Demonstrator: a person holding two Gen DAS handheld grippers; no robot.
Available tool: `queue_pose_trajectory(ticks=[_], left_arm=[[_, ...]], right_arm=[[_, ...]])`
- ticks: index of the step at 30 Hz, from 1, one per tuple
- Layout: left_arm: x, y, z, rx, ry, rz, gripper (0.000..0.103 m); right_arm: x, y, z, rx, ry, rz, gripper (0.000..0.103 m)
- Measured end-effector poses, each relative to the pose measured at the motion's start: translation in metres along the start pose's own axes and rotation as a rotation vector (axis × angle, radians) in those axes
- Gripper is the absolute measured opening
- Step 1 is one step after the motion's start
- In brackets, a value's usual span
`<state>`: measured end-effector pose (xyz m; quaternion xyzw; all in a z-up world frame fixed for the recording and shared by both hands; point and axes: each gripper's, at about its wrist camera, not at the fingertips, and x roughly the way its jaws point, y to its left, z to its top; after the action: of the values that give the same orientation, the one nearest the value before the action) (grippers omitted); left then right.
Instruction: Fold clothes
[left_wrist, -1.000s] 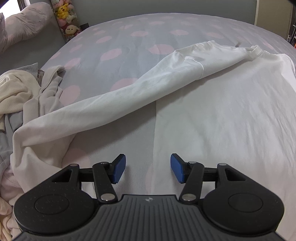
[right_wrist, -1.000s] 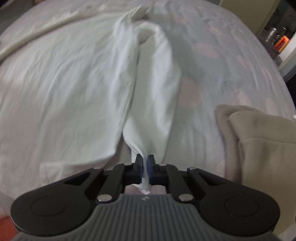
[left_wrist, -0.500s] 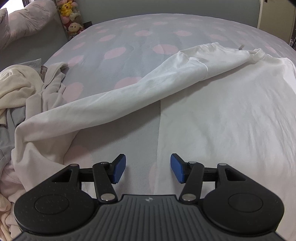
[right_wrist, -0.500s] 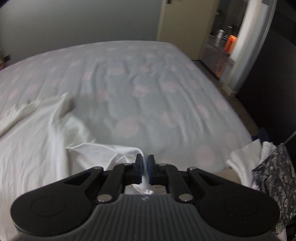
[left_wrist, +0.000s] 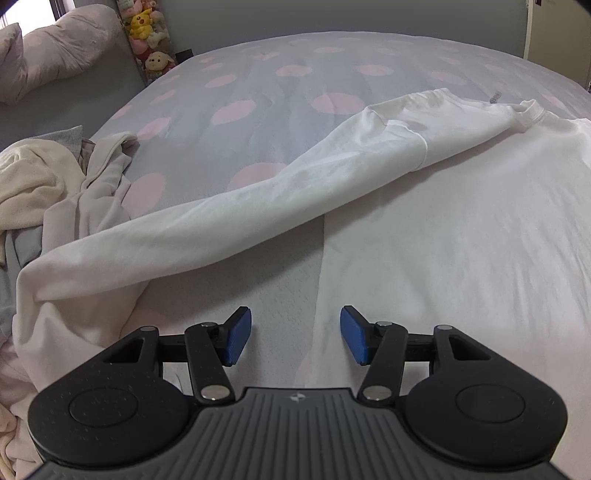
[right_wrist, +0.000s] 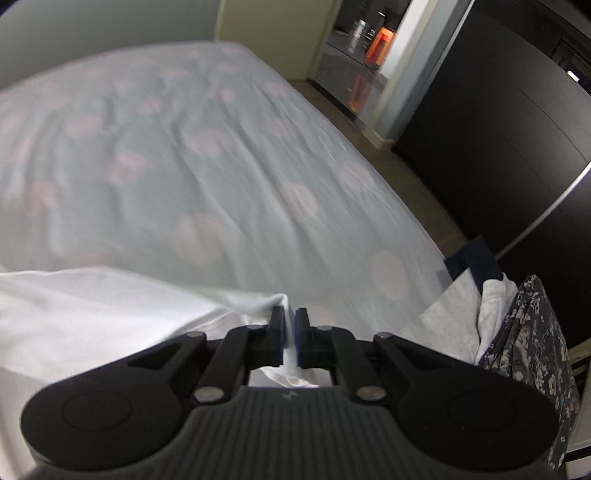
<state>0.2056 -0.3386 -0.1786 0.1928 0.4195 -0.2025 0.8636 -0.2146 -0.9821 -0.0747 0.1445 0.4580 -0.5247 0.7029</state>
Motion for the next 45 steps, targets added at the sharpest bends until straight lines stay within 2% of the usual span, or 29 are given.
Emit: queue_pose_trajectory(ticks=[3,10,13,18,22,25,33,39,42,45], left_arm=[[0.003,-0.004,0.002,0.012,-0.013,0.019,0.052],[0.008,-0.017,0.006,0.08,-0.045,0.057,0.052],[0.008,-0.022,0.006,0.107,-0.058,0.071,0.052],[0.003,-0.021,0.006,0.108,-0.071,0.071,0.052],[-0.015,-0.017,0.01,0.1,-0.106,0.057,0.052],[-0.026,-0.014,0.021,0.106,-0.128,0.022,0.052],[-0.022,-0.011,0.089,0.164,-0.17,-0.101,0.052],[0.027,-0.013,0.138,0.134,-0.157,-0.203,0.053],[0.06,-0.012,0.156,0.068,-0.122,-0.258,0.053],[0.089,-0.016,0.169,0.035,-0.092,-0.286,0.051]], right_arm=[[0.034,-0.005,-0.001,-0.007,0.035,-0.053,0.006],[0.089,-0.001,-0.019,-0.096,0.137,-0.057,0.01],[0.091,-0.006,-0.023,-0.11,0.135,-0.095,0.028],[0.057,-0.011,-0.031,-0.111,0.054,-0.05,0.03],[0.03,-0.014,-0.036,-0.111,-0.011,-0.013,0.035],[0.003,0.008,-0.044,-0.12,-0.062,0.072,0.04],[-0.024,0.09,-0.062,-0.207,-0.082,0.278,0.044],[-0.044,0.152,-0.076,-0.271,-0.096,0.433,0.047],[-0.054,0.183,-0.083,-0.304,-0.102,0.51,0.047],[-0.052,0.203,-0.09,-0.345,-0.077,0.524,0.049]])
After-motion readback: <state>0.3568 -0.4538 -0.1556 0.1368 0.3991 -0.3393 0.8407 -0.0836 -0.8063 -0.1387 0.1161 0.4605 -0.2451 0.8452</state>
